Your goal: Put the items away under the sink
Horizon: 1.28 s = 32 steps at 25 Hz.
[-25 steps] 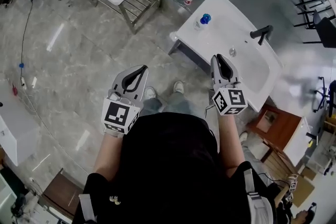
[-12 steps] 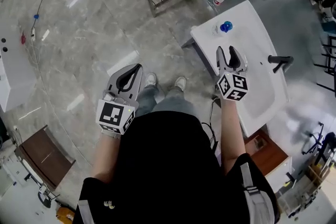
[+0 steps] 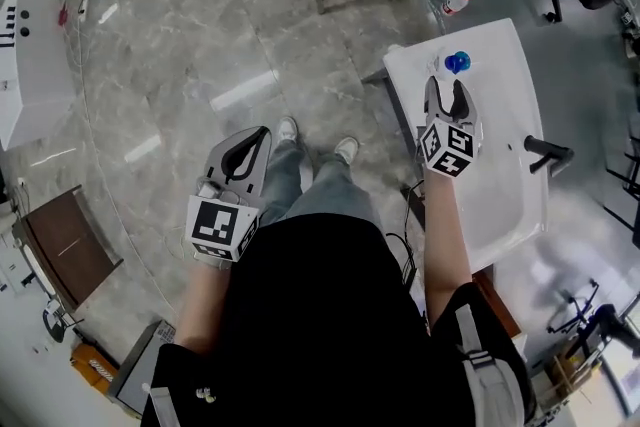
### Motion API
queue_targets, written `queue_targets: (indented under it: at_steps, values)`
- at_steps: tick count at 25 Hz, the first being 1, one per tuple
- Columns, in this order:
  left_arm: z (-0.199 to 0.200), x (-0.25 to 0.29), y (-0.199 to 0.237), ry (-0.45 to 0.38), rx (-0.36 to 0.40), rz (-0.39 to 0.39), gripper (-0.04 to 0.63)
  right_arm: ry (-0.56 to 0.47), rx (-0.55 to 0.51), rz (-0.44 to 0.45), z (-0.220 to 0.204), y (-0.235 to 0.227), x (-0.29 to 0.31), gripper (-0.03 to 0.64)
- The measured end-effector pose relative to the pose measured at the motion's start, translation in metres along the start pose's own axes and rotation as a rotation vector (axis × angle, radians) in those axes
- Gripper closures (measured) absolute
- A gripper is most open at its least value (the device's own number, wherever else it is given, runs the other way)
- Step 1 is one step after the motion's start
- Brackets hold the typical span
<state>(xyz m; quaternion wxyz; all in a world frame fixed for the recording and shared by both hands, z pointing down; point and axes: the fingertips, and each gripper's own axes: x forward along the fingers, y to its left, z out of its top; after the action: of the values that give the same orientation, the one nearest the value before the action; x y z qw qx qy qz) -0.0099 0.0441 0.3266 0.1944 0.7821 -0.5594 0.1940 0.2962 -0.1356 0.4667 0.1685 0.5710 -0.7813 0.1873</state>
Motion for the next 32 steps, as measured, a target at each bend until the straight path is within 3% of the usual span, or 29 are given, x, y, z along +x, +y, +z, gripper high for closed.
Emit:
queue_targets:
  at_steps: [10, 26, 32]
  values:
    - [-0.023, -0.006, 0.002, 0.008, -0.100, 0.068, 0.572, -0.006, -0.013, -0.033, 0.003, -0.008, 0.028, 0.394]
    - [-0.041, -0.032, 0.066, 0.025, -0.134, 0.108, 0.572, -0.029, -0.052, -0.137, 0.010, -0.007, 0.027, 0.422]
    - [-0.062, -0.045, 0.093, 0.048, -0.132, 0.071, 0.572, -0.071, -0.114, -0.126, 0.017, 0.030, 0.011, 0.426]
